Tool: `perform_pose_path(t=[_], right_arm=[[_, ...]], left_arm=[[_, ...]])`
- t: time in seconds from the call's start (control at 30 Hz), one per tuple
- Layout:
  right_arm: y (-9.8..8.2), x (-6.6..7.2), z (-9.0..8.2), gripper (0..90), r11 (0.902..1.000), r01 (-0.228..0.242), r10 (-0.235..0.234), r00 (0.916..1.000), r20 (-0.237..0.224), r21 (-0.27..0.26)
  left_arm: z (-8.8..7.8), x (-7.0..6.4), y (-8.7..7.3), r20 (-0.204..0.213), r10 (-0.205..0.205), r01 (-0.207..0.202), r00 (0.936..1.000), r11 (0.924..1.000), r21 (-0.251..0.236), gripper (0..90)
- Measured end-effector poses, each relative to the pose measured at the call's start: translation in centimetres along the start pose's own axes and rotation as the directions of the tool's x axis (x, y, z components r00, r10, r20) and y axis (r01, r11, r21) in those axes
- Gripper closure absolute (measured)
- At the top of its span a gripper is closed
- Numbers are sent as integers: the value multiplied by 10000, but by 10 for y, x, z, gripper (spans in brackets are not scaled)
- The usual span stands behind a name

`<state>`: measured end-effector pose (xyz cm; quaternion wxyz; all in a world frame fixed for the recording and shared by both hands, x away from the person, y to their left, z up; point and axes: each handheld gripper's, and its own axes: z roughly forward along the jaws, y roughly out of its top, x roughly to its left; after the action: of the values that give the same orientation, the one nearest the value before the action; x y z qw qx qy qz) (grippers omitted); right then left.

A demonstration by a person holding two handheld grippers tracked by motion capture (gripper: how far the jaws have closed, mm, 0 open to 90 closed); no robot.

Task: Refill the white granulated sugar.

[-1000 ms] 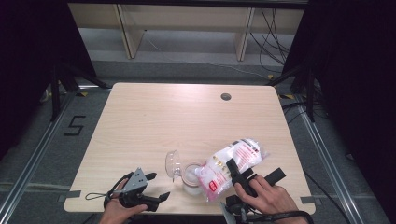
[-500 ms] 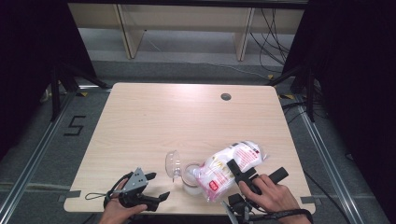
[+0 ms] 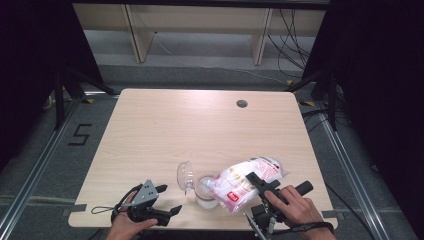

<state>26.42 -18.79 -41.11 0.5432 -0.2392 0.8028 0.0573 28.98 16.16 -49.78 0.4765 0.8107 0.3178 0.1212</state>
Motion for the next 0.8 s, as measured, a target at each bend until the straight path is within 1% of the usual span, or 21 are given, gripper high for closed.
perform_pose_path(t=[0.03,0.07,0.1,0.17,0.2,0.23,0.27,0.3,0.33,0.37,0.47,0.5,0.53,0.57,0.6,0.63,0.67,0.7,0.73,0.77,0.8], right_arm=[[-2,0,1,757,9993,-240,239,9997,-26,-286],[-2,0,1,757,9993,-240,239,9997,-26,-286],[-5,-1,1,758,9976,-503,501,9987,-42,-468],[-8,-3,1,758,9936,-888,893,9960,34,-701],[-9,-4,1,759,9924,-916,923,9957,45,-817],[-10,-4,0,759,9892,-1220,1222,9925,-35,-812],[-10,-4,0,759,9892,-1220,1222,9925,-35,-812],[-11,-5,0,760,9872,-1253,1261,9920,21,-985],[-13,-5,0,760,9778,-1737,1743,9847,-52,-1169],[-15,-4,1,760,9737,-1979,1965,9802,-235,-1130],[-16,-4,3,762,9719,-2018,1999,9794,-285,-1210],[-18,-3,6,762,9654,-2251,2225,9743,-338,-1321],[-18,-3,6,762,9654,-2251,2225,9743,-338,-1321],[-21,2,7,763,9460,-3040,2995,9525,-556,-1129],[-22,-2,9,763,9567,-2615,2587,9652,-381,-1280],[-22,-2,9,763,9567,-2615,2587,9652,-381,-1280],[-24,1,10,763,9461,-2993,2942,9540,-582,-1239],[-26,1,11,764,9381,-3232,3178,9461,-623,-1243],[-28,4,13,764,9261,-3544,3490,9350,-628,-1295],[-29,6,14,765,9232,-3665,3598,9300,-748,-1160],[-29,6,14,765,9232,-3665,3598,9300,-748,-1160]], left_arm=[[0,0,0,-1,13,-13,10000,10000,25,159],[0,0,0,-1,13,-13,10000,10000,25,158],[1,0,0,25,-100,100,9999,9999,-90,159],[0,1,0,-40,24,-24,10000,10000,36,159],[1,0,-1,-26,-44,44,10000,10000,-85,158],[1,0,-1,-26,-44,44,10000,10000,-85,159],[1,0,-1,13,-82,82,10000,10000,-42,159],[0,0,0,-18,-28,28,10000,10000,-30,159],[0,0,0,-5,-22,22,10000,10000,-39,158],[1,0,-1,-31,28,-28,10000,10000,-4,159],[1,0,0,25,-82,82,10000,9999,-63,159],[1,0,0,22,-81,81,10000,9999,-97,158],[1,0,0,22,-81,81,10000,9999,-97,159],[1,0,-1,6,-89,89,10000,9999,-58,158],[1,0,-1,6,-89,89,10000,9999,-58,159],[1,-1,-1,12,-88,88,10000,9999,-74,159],[0,0,0,-28,-21,21,10000,10000,-39,159],[1,0,0,-12,-74,74,10000,9999,-136,159],[1,1,0,-21,16,-16,10000,10000,-8,159],[0,1,-1,-101,101,-100,9999,9999,140,158],[0,1,-1,-101,101,-100,9999,9999,140,159]])
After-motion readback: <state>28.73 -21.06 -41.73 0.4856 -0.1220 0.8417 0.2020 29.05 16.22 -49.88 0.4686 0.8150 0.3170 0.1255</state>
